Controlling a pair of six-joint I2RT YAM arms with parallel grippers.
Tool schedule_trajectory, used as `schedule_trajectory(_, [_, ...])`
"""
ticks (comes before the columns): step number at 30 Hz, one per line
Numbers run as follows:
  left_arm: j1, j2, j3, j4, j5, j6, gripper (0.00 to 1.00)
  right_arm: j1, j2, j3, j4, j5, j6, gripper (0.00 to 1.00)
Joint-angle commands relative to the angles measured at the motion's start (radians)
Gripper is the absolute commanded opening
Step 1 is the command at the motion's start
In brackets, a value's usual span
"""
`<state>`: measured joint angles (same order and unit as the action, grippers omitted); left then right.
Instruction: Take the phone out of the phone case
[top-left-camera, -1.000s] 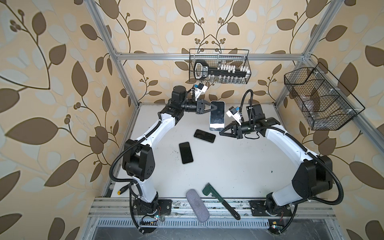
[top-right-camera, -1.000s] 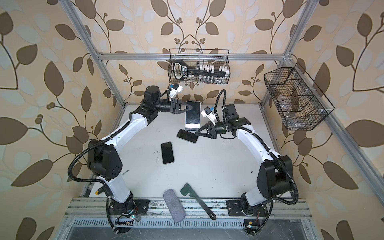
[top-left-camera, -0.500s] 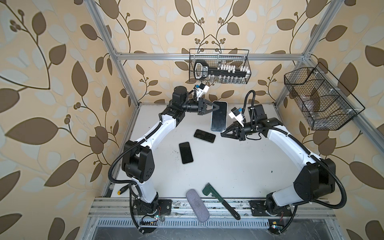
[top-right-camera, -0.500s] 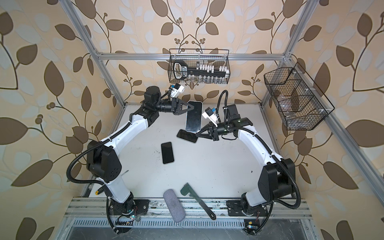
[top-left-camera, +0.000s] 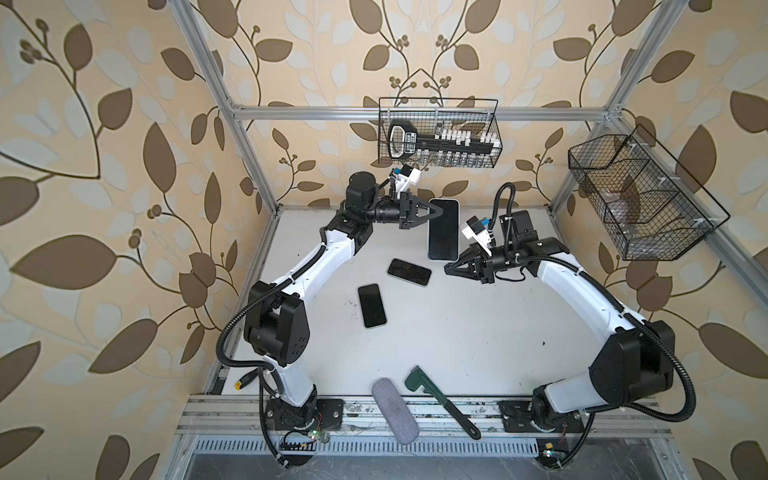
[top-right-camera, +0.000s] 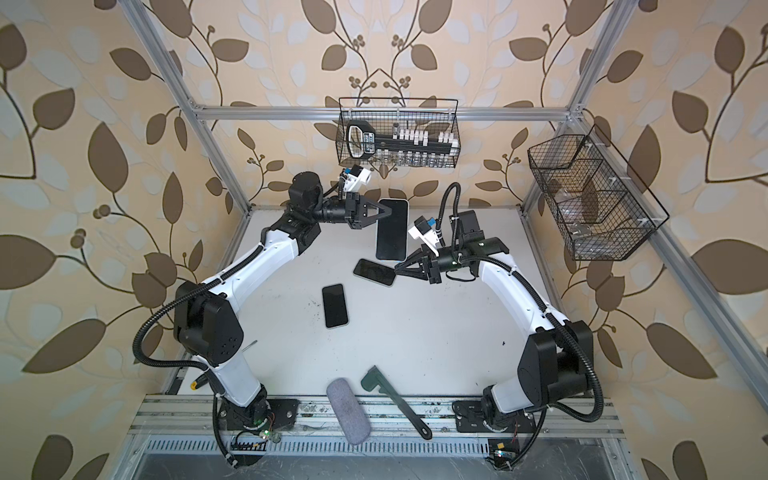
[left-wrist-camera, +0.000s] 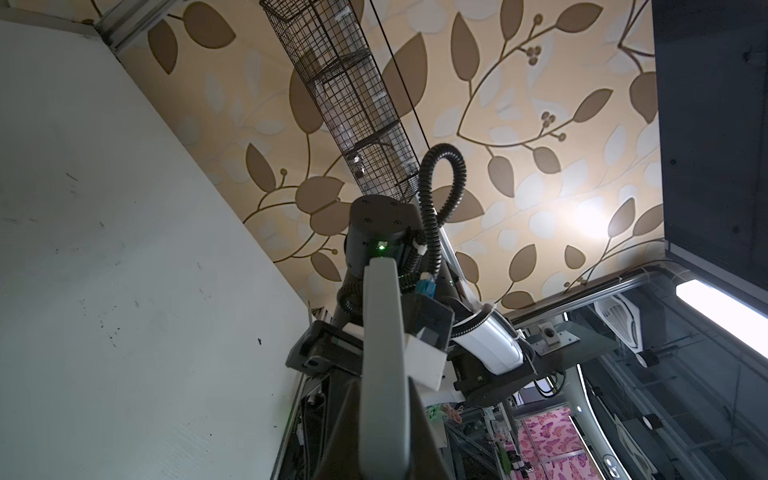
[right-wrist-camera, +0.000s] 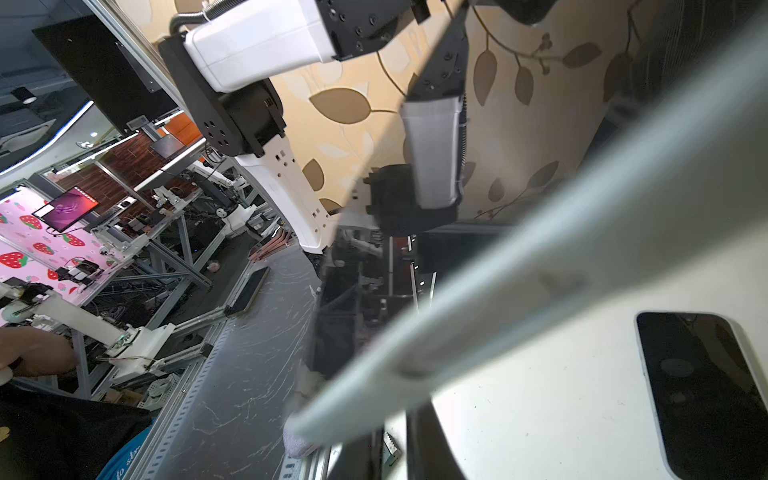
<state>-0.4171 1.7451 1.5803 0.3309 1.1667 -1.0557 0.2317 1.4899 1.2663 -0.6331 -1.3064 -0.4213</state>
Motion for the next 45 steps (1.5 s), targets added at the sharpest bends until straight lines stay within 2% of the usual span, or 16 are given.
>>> schedule_trajectory(1, [-0.023, -0.074, 0.028, 0.184, 0.02, -0.119, 0.0, -0.004, 0.014, -0.021, -0.029, 0.022, -0.049, 0.13])
schedule_trajectory(6, [-0.023, -0.064, 0.021, 0.199, 0.022, -0.124, 0.0, -0.005, 0.002, -0.021, -0.037, 0.036, -0.04, 0.15])
schedule_trajectory(15, [-0.02, -0.056, 0.037, 0.032, -0.003, 0.009, 0.0, -0.016, -0.056, -0.021, -0.042, 0.061, 0.015, 0.31])
schedule_trajectory(18, [-0.015, -0.065, 0.053, -0.076, -0.024, 0.094, 0.0, -0.021, -0.079, -0.048, -0.005, 0.068, 0.066, 0.55])
schedule_trajectory(22, [-0.009, -0.087, 0.07, -0.231, -0.079, 0.221, 0.0, -0.029, -0.113, -0.054, 0.033, 0.071, 0.113, 0.67])
schedule_trajectory(28, [-0.008, -0.104, 0.06, -0.234, -0.058, 0.244, 0.0, -0.031, -0.128, -0.04, 0.037, 0.028, 0.122, 0.67])
schedule_trajectory(38, [-0.008, -0.113, 0.049, -0.208, -0.038, 0.237, 0.0, -0.028, -0.088, 0.009, -0.036, 0.029, 0.081, 0.57])
schedule_trajectory(40, [-0.008, -0.114, 0.049, -0.199, -0.029, 0.232, 0.0, -0.016, -0.067, 0.026, -0.037, 0.025, 0.085, 0.5])
schedule_trajectory(45, [-0.009, -0.121, 0.04, -0.177, -0.022, 0.227, 0.0, 0.006, -0.04, 0.051, -0.028, 0.029, 0.1, 0.41])
